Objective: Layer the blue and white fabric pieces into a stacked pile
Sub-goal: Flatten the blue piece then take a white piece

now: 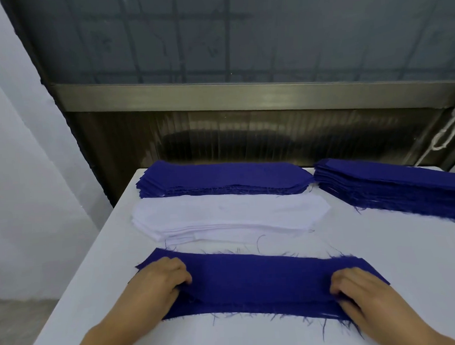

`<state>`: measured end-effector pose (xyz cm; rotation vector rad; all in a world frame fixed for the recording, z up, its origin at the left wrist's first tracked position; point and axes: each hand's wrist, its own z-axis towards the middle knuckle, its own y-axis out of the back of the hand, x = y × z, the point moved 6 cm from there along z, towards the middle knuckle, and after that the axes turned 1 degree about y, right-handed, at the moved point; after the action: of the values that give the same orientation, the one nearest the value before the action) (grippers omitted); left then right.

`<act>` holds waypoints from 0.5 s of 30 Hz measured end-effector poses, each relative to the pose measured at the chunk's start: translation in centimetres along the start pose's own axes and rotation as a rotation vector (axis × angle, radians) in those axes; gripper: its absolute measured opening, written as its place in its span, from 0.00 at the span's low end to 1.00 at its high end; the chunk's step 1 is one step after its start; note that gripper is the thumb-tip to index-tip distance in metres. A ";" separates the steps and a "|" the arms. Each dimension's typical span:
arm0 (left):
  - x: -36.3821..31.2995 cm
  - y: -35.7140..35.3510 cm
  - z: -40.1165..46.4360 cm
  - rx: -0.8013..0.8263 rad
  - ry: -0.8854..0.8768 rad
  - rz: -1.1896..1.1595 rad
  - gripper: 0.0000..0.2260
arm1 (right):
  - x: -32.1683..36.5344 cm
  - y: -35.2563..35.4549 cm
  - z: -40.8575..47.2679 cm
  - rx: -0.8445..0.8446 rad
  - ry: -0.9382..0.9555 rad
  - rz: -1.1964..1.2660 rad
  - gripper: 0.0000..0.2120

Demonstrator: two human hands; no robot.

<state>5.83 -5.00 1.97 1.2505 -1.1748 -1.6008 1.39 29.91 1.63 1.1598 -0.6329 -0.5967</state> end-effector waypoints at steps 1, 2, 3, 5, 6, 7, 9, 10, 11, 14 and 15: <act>0.2 -0.2 0.0 0.003 0.006 -0.023 0.16 | -0.1 0.1 0.0 -0.007 0.006 -0.005 0.22; 0.2 -0.3 -0.1 0.005 0.010 -0.034 0.16 | -0.1 0.2 0.0 -0.014 0.014 -0.011 0.22; 0.3 -0.3 -0.1 0.006 0.018 -0.044 0.17 | -0.1 0.3 -0.1 -0.017 0.020 -0.017 0.22; 0.1 -0.2 -0.2 -0.026 0.001 -0.044 0.18 | -0.2 0.3 -0.1 -0.018 0.027 -0.032 0.23; 0.2 -0.2 -0.3 -0.036 -0.004 -0.040 0.18 | -0.2 0.3 -0.1 -0.018 0.028 -0.039 0.23; 0.1 -0.3 -0.3 -0.039 -0.003 -0.043 0.18 | -0.3 0.2 -0.1 -0.016 0.025 -0.045 0.23; -0.2 -0.3 -0.4 -0.041 -0.023 -0.046 0.20 | -0.5 0.0 -0.3 -0.022 0.017 -0.051 0.23; -0.5 -0.2 -0.4 -0.044 -0.038 -0.047 0.22 | -0.6 0.0 -0.3 -0.025 0.018 -0.050 0.23; -0.7 0.0 -0.4 -0.058 -0.056 -0.029 0.25 | -0.6 -0.1 -0.4 -0.025 0.019 -0.047 0.23; -1.1 -0.2 -0.4 -0.057 -0.074 -0.015 0.27 | -0.7 -0.1 -0.3 0.002 0.018 -0.018 0.21; -1.1 -0.2 -0.4 -0.061 -0.075 -0.009 0.27 | -0.8 -0.1 -0.4 0.022 0.016 0.003 0.20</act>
<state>6.45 -3.94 2.02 1.1672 -1.1594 -1.6908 1.12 30.72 1.30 1.1834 -0.6288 -0.5790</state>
